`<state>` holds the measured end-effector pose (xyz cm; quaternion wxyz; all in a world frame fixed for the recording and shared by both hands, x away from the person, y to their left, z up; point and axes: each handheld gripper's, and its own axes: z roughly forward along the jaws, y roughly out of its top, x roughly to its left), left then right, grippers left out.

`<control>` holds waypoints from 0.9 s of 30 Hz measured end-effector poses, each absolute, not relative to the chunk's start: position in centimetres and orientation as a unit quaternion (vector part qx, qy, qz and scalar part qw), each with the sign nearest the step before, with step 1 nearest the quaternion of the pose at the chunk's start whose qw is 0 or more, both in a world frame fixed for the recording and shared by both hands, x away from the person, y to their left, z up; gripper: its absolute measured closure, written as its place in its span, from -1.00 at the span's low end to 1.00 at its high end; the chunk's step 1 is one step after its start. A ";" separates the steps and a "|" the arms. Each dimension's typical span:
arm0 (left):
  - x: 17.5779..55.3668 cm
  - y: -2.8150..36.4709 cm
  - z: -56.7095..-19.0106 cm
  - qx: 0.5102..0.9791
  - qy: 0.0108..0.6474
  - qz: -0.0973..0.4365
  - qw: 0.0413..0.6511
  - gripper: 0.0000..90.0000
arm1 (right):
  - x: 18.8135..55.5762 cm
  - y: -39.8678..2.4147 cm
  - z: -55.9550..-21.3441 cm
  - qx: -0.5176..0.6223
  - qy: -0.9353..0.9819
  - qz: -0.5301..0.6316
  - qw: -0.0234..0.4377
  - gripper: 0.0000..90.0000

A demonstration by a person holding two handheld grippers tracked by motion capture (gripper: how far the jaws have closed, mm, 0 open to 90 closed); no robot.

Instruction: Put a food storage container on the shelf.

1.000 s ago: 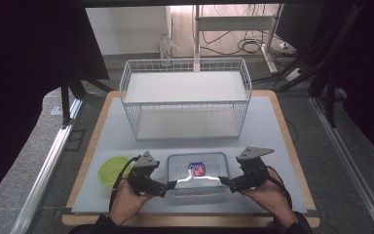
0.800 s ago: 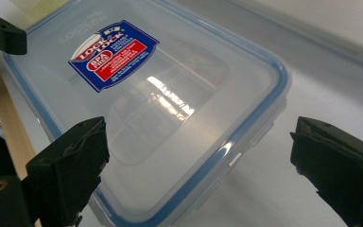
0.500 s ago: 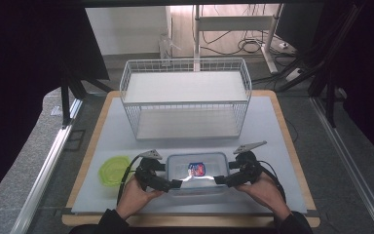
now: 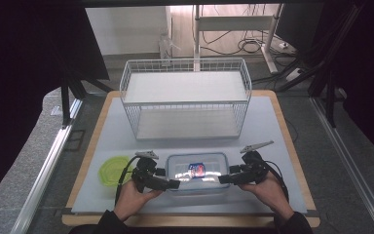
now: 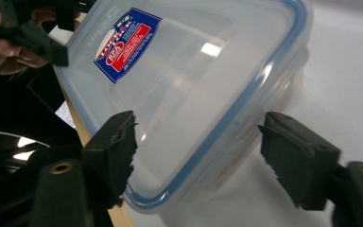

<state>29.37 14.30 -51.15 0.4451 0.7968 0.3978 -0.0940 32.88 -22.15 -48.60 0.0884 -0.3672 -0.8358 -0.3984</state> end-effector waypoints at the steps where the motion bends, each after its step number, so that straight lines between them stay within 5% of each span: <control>1: 29.1 14.6 -51.1 0.794 0.397 -0.093 0.452 -0.55 | 32.6 -22.3 -48.5 -0.362 -0.838 -0.400 0.082 -0.29; 6: 28.3 15.3 -50.9 0.787 0.388 -0.086 0.473 -0.25 | 31.8 -22.8 -47.9 -0.361 -0.836 -0.408 0.070 -0.09; 9: 27.6 15.6 -50.8 0.787 0.378 -0.077 0.482 -0.11 | 31.9 -23.0 -48.1 -0.360 -0.831 -0.416 0.084 -0.17; 19: 26.7 15.4 -50.6 0.774 0.391 -0.059 0.494 -0.04 | 31.0 -23.2 -48.1 -0.394 -0.807 -0.429 0.099 0.06; 27: 26.6 15.5 -50.1 0.765 0.408 -0.036 0.498 0.08 | 30.2 -22.9 -47.6 -0.404 -0.798 -0.442 0.069 0.16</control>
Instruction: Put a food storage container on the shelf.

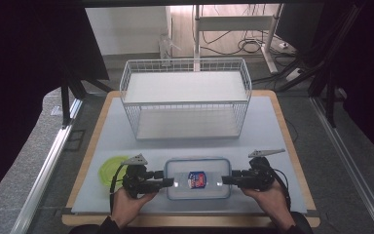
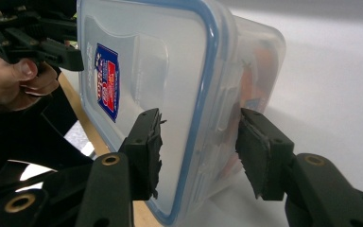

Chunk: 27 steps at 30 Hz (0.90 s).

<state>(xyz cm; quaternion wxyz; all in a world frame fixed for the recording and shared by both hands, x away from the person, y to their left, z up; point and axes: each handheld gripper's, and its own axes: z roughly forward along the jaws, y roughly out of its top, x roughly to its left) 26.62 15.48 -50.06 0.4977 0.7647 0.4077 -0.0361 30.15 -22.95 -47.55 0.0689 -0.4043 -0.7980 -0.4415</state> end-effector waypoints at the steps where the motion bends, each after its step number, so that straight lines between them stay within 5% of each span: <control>1: 26.7 15.5 -50.1 0.763 0.410 -0.036 0.499 0.08 | 30.1 -22.9 -47.5 -0.403 -0.799 -0.442 0.065 0.16; 27: 27.8 16.0 -45.2 0.762 0.394 0.035 0.513 0.09 | 31.1 -21.9 -43.1 -0.364 -0.788 -0.496 -0.006 0.16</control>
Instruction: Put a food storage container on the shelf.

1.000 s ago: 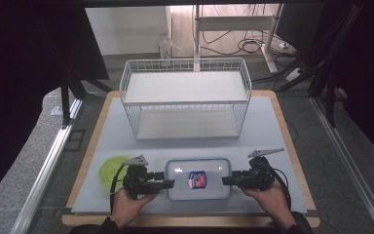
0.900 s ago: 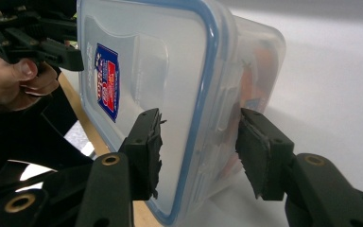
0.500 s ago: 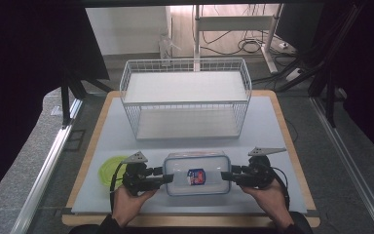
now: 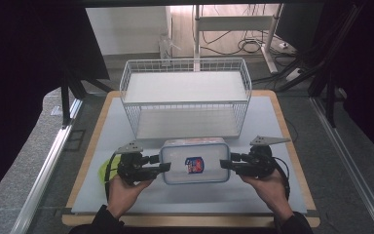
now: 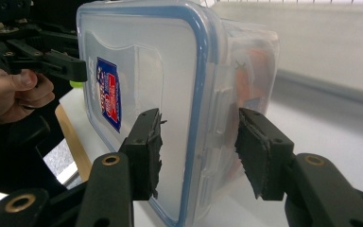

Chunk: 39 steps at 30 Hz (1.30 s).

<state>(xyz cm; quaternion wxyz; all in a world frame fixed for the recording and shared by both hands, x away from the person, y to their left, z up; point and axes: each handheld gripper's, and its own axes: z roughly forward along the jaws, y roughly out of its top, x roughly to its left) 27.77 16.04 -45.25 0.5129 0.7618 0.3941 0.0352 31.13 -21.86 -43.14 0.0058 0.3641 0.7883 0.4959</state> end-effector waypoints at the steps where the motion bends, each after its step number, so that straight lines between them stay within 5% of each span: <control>1: 27.9 16.1 -45.1 0.761 0.393 0.036 0.515 0.09 | 31.2 -21.8 -42.9 0.363 0.788 0.498 0.007 0.16; 39: 35.1 19.1 -32.9 0.753 0.380 0.092 0.528 0.03 | 37.9 -18.6 -31.8 0.328 0.768 0.547 0.059 0.19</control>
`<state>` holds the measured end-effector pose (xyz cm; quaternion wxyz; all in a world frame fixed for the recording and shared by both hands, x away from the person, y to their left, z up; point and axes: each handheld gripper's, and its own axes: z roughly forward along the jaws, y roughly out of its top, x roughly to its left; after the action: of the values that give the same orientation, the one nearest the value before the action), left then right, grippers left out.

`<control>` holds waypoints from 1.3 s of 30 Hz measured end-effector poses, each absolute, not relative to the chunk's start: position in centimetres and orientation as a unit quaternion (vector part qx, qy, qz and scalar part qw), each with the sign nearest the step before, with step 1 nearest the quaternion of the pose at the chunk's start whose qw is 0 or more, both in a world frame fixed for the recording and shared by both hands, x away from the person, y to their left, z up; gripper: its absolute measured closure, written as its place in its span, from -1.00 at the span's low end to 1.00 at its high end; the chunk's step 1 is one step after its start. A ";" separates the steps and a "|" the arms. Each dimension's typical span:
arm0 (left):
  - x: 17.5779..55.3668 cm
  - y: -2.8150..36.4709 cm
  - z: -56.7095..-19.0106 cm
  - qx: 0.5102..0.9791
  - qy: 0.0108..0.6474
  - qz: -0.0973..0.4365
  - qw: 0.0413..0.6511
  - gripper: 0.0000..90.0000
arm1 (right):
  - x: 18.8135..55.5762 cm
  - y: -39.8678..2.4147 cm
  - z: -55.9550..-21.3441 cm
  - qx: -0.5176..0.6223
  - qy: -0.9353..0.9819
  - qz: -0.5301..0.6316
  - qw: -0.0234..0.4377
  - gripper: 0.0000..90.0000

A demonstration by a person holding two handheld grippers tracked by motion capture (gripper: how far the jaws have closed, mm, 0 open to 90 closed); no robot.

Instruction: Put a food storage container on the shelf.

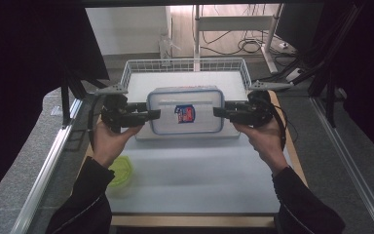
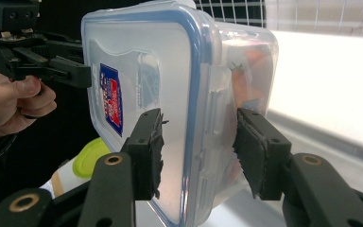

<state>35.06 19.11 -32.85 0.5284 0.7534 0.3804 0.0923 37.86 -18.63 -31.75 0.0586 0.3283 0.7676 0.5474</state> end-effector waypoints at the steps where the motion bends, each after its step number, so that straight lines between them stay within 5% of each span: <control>1: 35.3 19.2 -32.5 0.753 0.381 0.093 0.529 0.03 | 38.1 -18.6 -31.5 0.328 0.767 0.548 0.059 0.19; 18: 40.3 19.6 -28.7 0.754 0.392 0.099 0.517 0.00 | 43.0 -17.8 -29.0 0.345 0.750 0.562 0.042 0.18; 39: 44.8 19.4 -30.8 0.728 0.418 0.075 0.539 -0.02 | 47.7 -18.0 -30.0 0.383 0.733 0.561 0.027 0.17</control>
<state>44.80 19.44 -30.76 0.5387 0.7279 0.4175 0.0749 47.68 -18.00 -30.01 0.0267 0.3833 0.7330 0.5613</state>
